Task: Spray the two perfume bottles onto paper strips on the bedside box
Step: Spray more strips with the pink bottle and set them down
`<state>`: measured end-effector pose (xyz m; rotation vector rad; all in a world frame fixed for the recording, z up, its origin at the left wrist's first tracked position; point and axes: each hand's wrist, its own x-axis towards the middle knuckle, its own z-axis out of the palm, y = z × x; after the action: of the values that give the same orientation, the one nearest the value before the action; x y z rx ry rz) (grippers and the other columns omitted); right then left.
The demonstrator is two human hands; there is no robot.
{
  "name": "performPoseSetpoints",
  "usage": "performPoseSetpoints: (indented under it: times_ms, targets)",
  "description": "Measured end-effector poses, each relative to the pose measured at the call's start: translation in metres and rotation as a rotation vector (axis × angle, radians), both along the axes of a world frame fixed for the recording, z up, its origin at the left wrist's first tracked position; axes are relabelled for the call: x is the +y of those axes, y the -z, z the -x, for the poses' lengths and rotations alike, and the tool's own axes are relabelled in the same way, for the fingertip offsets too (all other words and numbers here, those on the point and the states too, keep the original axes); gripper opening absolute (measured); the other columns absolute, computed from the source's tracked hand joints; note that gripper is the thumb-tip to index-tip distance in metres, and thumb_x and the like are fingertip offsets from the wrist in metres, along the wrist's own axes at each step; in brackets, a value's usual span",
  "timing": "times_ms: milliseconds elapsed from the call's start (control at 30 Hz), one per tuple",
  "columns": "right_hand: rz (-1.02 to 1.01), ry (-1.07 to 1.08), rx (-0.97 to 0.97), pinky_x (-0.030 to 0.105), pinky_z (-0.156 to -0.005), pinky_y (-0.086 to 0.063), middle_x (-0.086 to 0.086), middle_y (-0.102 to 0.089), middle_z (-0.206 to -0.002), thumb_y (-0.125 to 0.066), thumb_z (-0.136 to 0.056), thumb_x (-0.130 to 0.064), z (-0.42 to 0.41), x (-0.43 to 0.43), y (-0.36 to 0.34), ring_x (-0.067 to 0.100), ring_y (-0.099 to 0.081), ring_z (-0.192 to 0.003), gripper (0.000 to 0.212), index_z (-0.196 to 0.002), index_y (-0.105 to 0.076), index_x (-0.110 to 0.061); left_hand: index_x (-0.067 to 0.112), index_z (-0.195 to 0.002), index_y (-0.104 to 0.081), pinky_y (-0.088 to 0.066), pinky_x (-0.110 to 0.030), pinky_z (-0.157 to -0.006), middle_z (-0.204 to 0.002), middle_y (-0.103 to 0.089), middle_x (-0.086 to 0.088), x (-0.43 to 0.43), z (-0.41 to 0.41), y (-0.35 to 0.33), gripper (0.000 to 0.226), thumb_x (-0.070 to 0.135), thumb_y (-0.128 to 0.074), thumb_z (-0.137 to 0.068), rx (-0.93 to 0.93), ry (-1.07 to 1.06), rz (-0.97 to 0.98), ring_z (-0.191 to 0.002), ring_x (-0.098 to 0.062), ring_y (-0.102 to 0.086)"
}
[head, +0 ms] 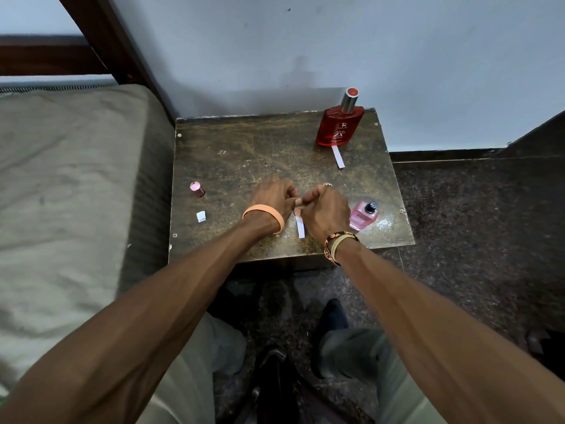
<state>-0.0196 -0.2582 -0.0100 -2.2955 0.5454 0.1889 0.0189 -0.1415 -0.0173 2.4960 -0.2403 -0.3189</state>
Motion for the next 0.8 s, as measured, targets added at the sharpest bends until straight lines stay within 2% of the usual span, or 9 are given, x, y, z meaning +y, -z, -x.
performPoseSetpoints:
  times_ms: [67, 100, 200, 333, 433, 533, 633, 700, 800]
  targets:
    - [0.005, -0.029, -0.003, 0.034, -0.069, -0.056, 0.002, -0.072, -0.093, -0.075, -0.08, -0.023, -0.001, 0.0, 0.001, 0.022, -0.067, -0.084, 0.016, -0.096, -0.072, -0.02, 0.016, -0.075, -0.061, -0.052, -0.036, -0.07, -0.074, -0.066, 0.002, 0.001, 0.006, 0.004, 0.011, 0.017, -0.067, -0.084, -0.033, 0.011, 0.047, -0.073, -0.017, -0.062]
    - [0.005, -0.052, -0.003, 0.031, -0.065, -0.054, 0.002, -0.073, -0.092, -0.072, -0.082, -0.022, -0.001, -0.001, 0.002, 0.022, -0.067, -0.083, 0.015, -0.097, -0.074, -0.022, 0.016, -0.077, -0.06, -0.052, -0.038, -0.071, -0.074, -0.066, 0.002, 0.002, 0.009, 0.005, 0.009, 0.016, -0.066, -0.084, -0.039, 0.015, 0.077, -0.074, -0.017, -0.062]
    - [-0.042, -0.092, 0.0, 0.022, -0.053, -0.044, -0.001, -0.072, -0.08, -0.07, -0.083, -0.019, 0.002, -0.002, -0.002, 0.017, -0.066, -0.074, 0.011, -0.089, -0.076, -0.026, 0.017, -0.082, -0.058, -0.053, -0.038, -0.071, -0.078, -0.068, 0.001, 0.004, 0.015, 0.001, 0.008, 0.016, -0.065, -0.086, -0.009, 0.012, 0.176, -0.076, -0.019, -0.064]
    - [-0.241, -0.014, 0.01, 0.029, -0.069, -0.056, -0.003, -0.074, -0.078, -0.078, -0.083, -0.024, 0.008, -0.001, -0.012, 0.013, -0.07, -0.077, 0.003, -0.081, -0.076, -0.022, 0.025, -0.077, -0.059, -0.043, -0.009, -0.06, -0.069, -0.063, 0.016, 0.008, 0.016, -0.018, 0.015, 0.02, -0.072, -0.081, -0.029, -0.081, 0.26, -0.067, 0.0, -0.06]
    - [-0.376, 0.036, -0.03, 0.029, -0.074, -0.057, 0.001, -0.075, -0.083, -0.079, -0.083, -0.021, 0.013, 0.001, -0.028, 0.014, -0.071, -0.08, 0.008, -0.086, -0.076, -0.014, 0.017, -0.075, -0.066, -0.051, -0.018, -0.062, -0.073, -0.068, 0.005, 0.011, 0.021, -0.037, 0.014, 0.013, -0.079, -0.076, 0.009, -0.182, 0.434, -0.068, -0.008, -0.064]
    - [-0.46, 0.054, -0.031, 0.033, -0.073, -0.057, 0.005, -0.075, -0.085, -0.077, -0.084, -0.018, 0.021, 0.003, -0.05, 0.014, -0.068, -0.076, 0.007, -0.084, -0.075, -0.011, 0.014, -0.075, -0.068, -0.054, -0.018, -0.064, -0.075, -0.069, 0.0, 0.013, 0.028, -0.06, 0.016, 0.004, -0.08, -0.072, 0.038, -0.274, 0.589, -0.068, -0.009, -0.065]
    - [-0.574, 0.05, 0.001, 0.038, -0.077, -0.057, 0.011, -0.076, -0.09, -0.074, -0.087, -0.012, 0.03, 0.005, -0.072, 0.019, -0.071, -0.081, 0.013, -0.095, -0.073, -0.003, 0.01, -0.081, -0.068, -0.055, -0.02, -0.062, -0.073, -0.068, -0.004, 0.015, 0.035, -0.082, 0.02, -0.004, -0.079, -0.071, 0.099, -0.369, 0.757, -0.064, -0.01, -0.066]
    - [-0.656, 0.047, 0.008, 0.038, -0.076, -0.058, 0.012, -0.075, -0.092, -0.071, -0.089, -0.009, 0.038, 0.006, -0.089, 0.022, -0.073, -0.088, 0.015, -0.101, -0.071, 0.0, 0.01, -0.09, -0.067, -0.056, -0.023, -0.063, -0.075, -0.069, -0.006, 0.016, 0.041, -0.096, 0.023, -0.002, -0.077, -0.073, 0.141, -0.411, 0.83, -0.066, -0.014, -0.067]
    - [-0.712, 0.029, -0.004, 0.035, -0.073, -0.058, 0.013, -0.074, -0.092, -0.066, -0.092, -0.008, 0.05, 0.006, -0.112, 0.018, -0.071, -0.081, 0.013, -0.102, -0.07, -0.001, 0.012, -0.089, -0.069, -0.058, -0.028, -0.066, -0.077, -0.071, -0.006, 0.017, 0.051, -0.113, 0.015, 0.009, -0.077, -0.078, 0.252, -0.455, 0.887, -0.069, -0.016, -0.067]
